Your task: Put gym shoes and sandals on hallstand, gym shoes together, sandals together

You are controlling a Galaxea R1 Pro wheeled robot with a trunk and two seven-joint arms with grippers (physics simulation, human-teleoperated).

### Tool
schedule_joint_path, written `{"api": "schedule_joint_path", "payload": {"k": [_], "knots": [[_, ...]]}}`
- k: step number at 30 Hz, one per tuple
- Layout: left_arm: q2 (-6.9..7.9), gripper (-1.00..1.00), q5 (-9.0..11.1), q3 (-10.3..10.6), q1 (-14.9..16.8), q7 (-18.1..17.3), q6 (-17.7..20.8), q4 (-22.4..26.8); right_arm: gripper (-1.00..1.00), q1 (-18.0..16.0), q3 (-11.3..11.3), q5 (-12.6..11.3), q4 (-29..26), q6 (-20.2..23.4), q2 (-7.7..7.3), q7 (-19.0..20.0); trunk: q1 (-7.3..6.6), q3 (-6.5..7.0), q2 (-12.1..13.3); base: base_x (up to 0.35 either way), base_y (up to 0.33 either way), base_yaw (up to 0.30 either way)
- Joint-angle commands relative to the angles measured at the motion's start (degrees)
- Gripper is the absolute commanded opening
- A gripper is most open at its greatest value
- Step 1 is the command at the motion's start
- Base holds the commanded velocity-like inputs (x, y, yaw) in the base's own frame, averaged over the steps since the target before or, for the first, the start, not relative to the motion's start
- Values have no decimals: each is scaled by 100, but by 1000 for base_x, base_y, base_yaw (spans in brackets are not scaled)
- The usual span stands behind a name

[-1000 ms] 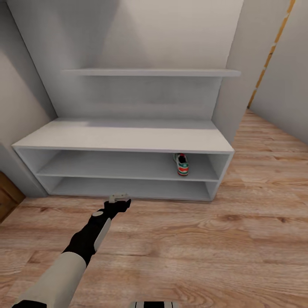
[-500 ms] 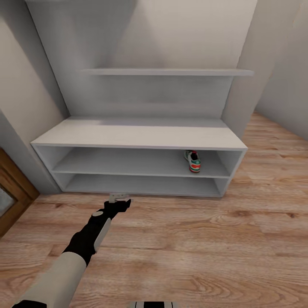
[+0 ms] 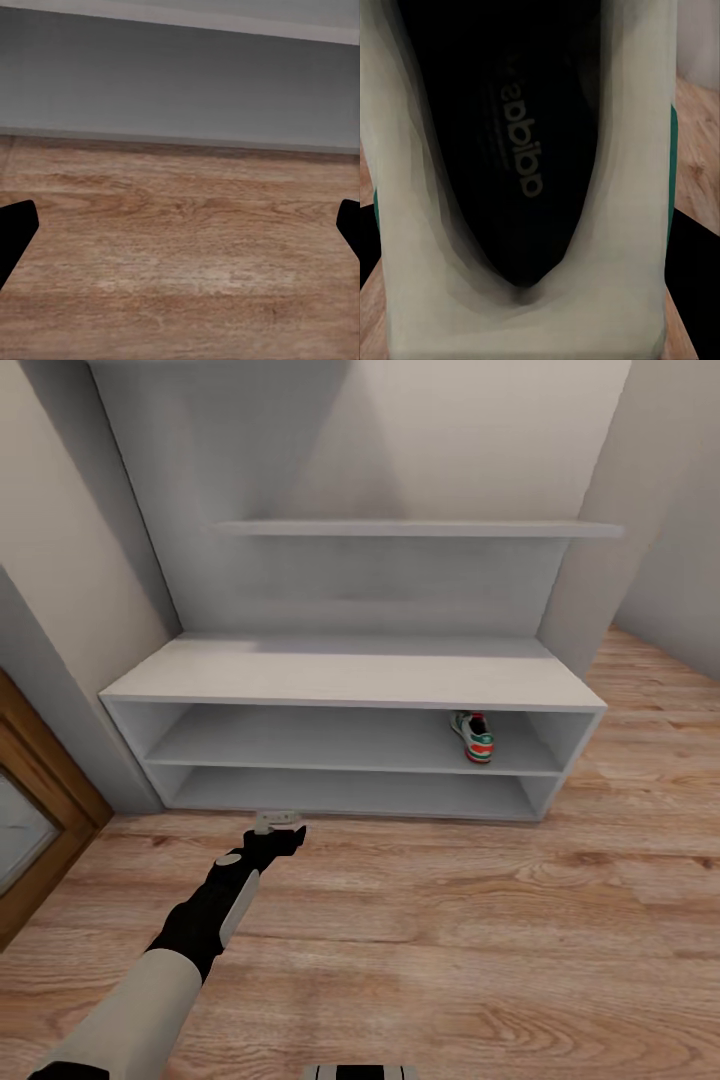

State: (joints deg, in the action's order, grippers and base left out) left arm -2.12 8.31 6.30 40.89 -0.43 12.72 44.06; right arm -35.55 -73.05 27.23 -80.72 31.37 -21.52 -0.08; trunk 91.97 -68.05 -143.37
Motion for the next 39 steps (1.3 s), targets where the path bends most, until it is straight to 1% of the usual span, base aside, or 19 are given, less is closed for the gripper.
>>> {"api": "schedule_joint_path", "payload": {"k": [1,5,8,9,10,12,13,19,20,21,23,24,25,28,30,31,32,35,39], "knots": [[1,100,56,3,3,-4,31,9,-100,-4,3,19,-5,27,-1,-1,-1,-5,-2,0,22,0],[1,100,56,3,-10,-525,15,7,-100,-4,12,19,-1,27,-1,-1,-1,-5,-2,0,5,0],[61,100,48,3,-19,-2576,-202,-4,-100,-4,17,19,3,27,4,-1,-1,-5,-2,0,1,0],[186,100,55,3,-21,-4345,-765,-36,-100,-4,18,23,4,27,2,-1,-1,-5,-2,0,0,0],[251,100,60,-1,-20,-5251,-1049,-77,-100,-4,19,25,4,27,5,-1,-1,-5,-2,0,0,0],[302,100,69,-4,-21,-6334,-1263,-132,-100,-4,19,27,6,27,7,-1,-1,-5,-2,0,0,0],[310,100,71,-5,-22,-6560,-1301,-143,-100,-4,19,27,10,27,7,-1,-1,-5,-2,0,0,0],[326,100,71,-22,-20,-6962,-1367,-161,-100,-4,60,6,56,27,98,14,-1,-5,-2,0,0,0],[326,100,69,-22,-21,-6967,-1364,-161,-100,-4,115,4,63,27,199,20,-1,-5,-2,0,0,0],[326,100,67,-23,-20,-6971,-1362,-161,-100,-4,304,9,68,24,451,22,-1,-5,-2,0,0,0],[326,100,66,-24,-20,-6981,-1360,-161,-100,-4,1069,5,78,20,1001,26,-1,-5,-2,0,0,0],[330,100,62,-24,-19,-6987,-1362,-161,-100,-4,1388,0,95,19,1144,29,-1,-5,-2,0,0,0],[334,100,59,-24,-21,-6995,-1365,-158,-100,-4,1919,-4,181,19,1345,27,-1,-5,-2,0,0,0],[369,100,56,-24,-20,-7002,-1367,-152,-100,-4,2670,-6,333,18,1567,21,-1,-5,-2,0,0,0],[448,100,56,-24,-21,-7012,-1368,-144,-100,-4,3737,-12,433,26,1770,5,-1,-5,-2,0,0,0],[462,100,56,-24,-21,-7014,-1368,-142,-100,-4,3897,-15,441,28,1801,3,-1,-5,-2,0,0,0],[494,100,56,-24,-20,-7021,-1368,-139,-100,-4,4324,-20,457,32,1942,1,-1,-5,-2,0,0,0],[520,100,56,-24,-20,-7024,-1368,-130,-100,-15,4825,-24,511,38,2226,-1,-1,-5,-2,0,0,0],[528,100,56,-24,-19,-7028,-1368,-122,-100,-21,5172,-94,961,360,2396,20,-1,-5,-2,0,0,0]]}}
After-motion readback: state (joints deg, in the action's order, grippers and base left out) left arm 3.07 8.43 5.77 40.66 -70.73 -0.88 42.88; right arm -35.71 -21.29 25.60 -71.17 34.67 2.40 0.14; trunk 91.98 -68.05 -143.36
